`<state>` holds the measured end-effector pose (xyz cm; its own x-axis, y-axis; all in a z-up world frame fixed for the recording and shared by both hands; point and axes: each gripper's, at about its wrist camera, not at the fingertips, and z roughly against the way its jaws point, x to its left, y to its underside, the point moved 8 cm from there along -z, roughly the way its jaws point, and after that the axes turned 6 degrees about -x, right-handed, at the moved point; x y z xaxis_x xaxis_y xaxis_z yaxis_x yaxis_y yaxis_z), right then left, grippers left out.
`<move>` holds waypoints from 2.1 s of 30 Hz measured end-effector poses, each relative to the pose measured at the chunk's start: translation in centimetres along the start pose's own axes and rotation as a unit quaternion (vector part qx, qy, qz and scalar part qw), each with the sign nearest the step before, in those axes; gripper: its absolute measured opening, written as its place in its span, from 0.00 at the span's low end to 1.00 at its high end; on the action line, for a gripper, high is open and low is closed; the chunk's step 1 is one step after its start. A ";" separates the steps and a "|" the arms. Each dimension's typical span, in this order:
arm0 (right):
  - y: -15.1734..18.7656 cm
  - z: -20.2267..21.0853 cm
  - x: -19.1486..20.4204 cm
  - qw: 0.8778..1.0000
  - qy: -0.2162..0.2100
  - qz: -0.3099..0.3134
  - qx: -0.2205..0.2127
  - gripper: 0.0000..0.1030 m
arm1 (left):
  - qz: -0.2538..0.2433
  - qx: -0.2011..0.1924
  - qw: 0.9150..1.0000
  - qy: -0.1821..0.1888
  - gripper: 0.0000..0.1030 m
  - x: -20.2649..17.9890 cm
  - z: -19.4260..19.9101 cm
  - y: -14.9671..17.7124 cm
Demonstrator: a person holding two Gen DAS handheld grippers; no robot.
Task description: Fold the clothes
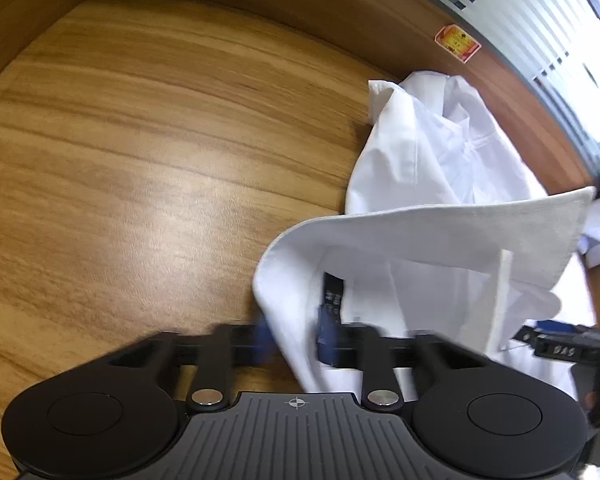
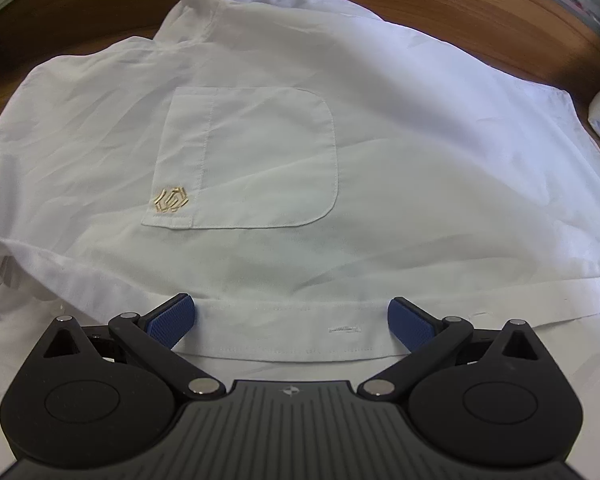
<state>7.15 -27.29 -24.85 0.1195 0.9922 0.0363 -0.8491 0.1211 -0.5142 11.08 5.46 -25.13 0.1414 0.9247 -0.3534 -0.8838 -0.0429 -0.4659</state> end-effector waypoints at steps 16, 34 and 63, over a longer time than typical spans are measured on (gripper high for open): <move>-0.4 0.0 0.3 1.000 0.007 -0.004 0.006 1.00 | -0.131 -0.018 0.980 -0.146 0.10 0.5 2.9 -0.6; -0.7 -0.1 0.0 1.000 0.008 -0.006 -0.002 1.00 | -0.274 -0.093 0.954 -0.080 0.56 -1.2 4.2 -2.4; -0.6 0.2 0.1 1.000 0.010 -0.009 -0.006 1.00 | -0.096 -0.126 0.987 0.027 0.47 1.4 5.0 -11.0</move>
<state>7.59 -27.29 -24.41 0.1453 0.9890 0.0292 -0.8400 0.1389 -0.5246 18.76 9.13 -16.42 0.3249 0.9039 -0.2781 -0.6998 0.0320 -0.7136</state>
